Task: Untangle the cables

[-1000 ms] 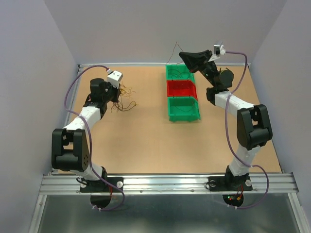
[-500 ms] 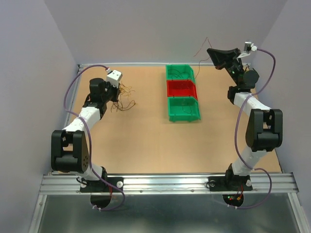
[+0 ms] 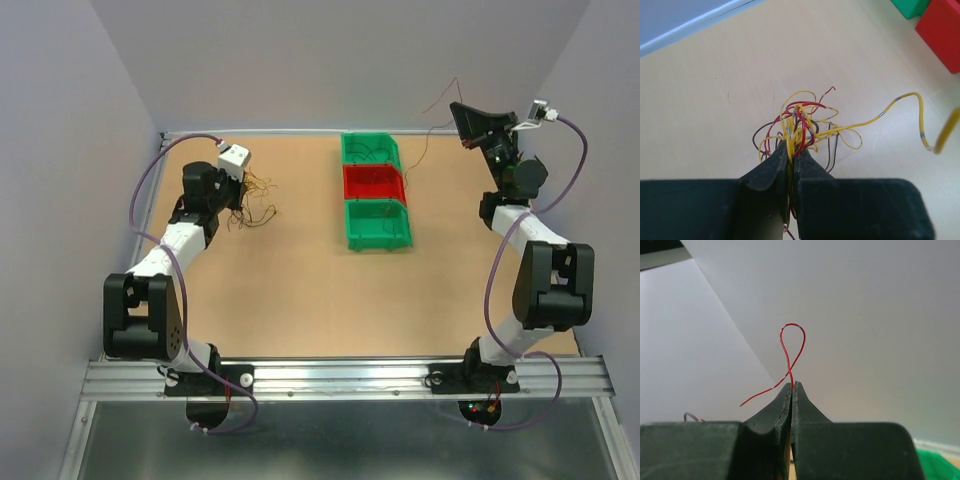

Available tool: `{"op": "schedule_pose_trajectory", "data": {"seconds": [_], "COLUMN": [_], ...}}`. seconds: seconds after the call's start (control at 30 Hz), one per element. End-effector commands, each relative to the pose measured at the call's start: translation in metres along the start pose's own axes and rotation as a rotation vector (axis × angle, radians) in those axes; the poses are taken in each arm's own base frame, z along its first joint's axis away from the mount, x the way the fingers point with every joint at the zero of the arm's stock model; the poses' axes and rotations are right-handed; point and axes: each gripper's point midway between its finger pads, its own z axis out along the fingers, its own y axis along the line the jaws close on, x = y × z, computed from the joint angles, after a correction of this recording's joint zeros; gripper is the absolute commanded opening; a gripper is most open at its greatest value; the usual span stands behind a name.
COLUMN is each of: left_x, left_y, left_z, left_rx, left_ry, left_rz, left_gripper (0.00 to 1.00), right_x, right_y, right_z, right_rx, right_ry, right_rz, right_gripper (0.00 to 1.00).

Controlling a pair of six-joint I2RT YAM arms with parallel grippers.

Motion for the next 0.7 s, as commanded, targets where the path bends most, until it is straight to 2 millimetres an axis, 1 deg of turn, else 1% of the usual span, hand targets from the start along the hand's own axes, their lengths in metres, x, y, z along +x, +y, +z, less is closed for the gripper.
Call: {"op": "schedule_pose_trajectory", "data": {"seconds": [0.0,0.03,0.07,0.1,0.13,0.17,0.2,0.23,0.3,0.33,0.37,0.4,0.43,0.47,0.5,0.53,0.6,0.63,0.67], "left_x": [-0.028,-0.028,-0.025,-0.026,-0.026,-0.024,-0.023,-0.023,-0.023,-0.023,-0.023,-0.023,-0.024,-0.022,-0.023,-0.024,-0.024,-0.025,-0.024], "left_y": [-0.007,-0.009,-0.011,-0.015,-0.015,-0.017,-0.017,-0.017,-0.017,-0.017,-0.017,-0.017,-0.017,-0.017,-0.016,-0.016,-0.015,-0.015,-0.015], "left_z": [-0.012,-0.012,-0.009,-0.008,-0.008,-0.006,-0.005,-0.005,-0.006,-0.006,-0.006,-0.006,-0.007,-0.007,-0.006,-0.007,-0.008,-0.008,-0.008], "left_rx": [0.01,0.015,0.02,0.031,0.03,0.034,0.035,0.035,0.032,0.031,0.028,0.026,0.025,0.022,0.019,0.016,0.009,0.006,0.005], "left_ry": [-0.096,-0.097,-0.088,-0.087,-0.085,-0.079,-0.075,-0.073,-0.072,-0.071,-0.071,-0.07,-0.073,-0.069,-0.068,-0.071,-0.071,-0.073,-0.071], "left_rz": [0.037,0.039,0.04,0.045,0.045,0.043,0.047,0.046,0.046,0.046,0.046,0.046,0.049,0.047,0.048,0.047,0.046,0.049,0.05], "left_gripper": [0.15,0.15,0.15,0.15,0.15,0.15,0.15,0.15,0.15,0.15,0.15,0.15,0.15,0.15,0.15,0.15,0.15,0.15,0.16], "right_x": [-0.093,-0.092,-0.095,-0.1,-0.112,-0.11,-0.116,-0.117,-0.116,-0.109,-0.112,-0.105,-0.101,-0.095,-0.092,-0.084,-0.074,-0.065,-0.047], "right_y": [0.113,0.102,0.102,0.106,0.119,0.112,0.117,0.118,0.115,0.11,0.115,0.104,0.1,0.09,0.085,0.08,0.078,0.074,0.073], "right_z": [0.026,0.036,0.044,0.052,0.061,0.068,0.077,0.082,0.095,0.104,0.109,0.114,0.117,0.122,0.124,0.127,0.133,0.136,0.143], "right_rx": [-0.429,-0.413,-0.42,-0.44,-0.481,-0.479,-0.478,-0.469,-0.428,-0.394,-0.4,-0.39,-0.393,-0.393,-0.394,-0.393,-0.401,-0.395,-0.38], "right_ry": [-0.26,-0.24,-0.231,-0.227,-0.222,-0.212,-0.208,-0.2,-0.194,-0.169,-0.177,-0.162,-0.15,-0.142,-0.134,-0.124,-0.118,-0.113,-0.095], "right_rz": [-0.134,-0.073,-0.051,-0.038,-0.024,-0.011,-0.014,-0.001,-0.044,-0.036,-0.071,-0.062,-0.038,-0.027,-0.012,0.011,0.009,0.006,-0.007], "right_gripper": [0.01,0.01,0.01,0.01,0.01,0.01,0.01,0.01,0.01,0.0,0.01,0.01,0.01,0.01,0.01,0.01,0.01,0.01,0.01]}}
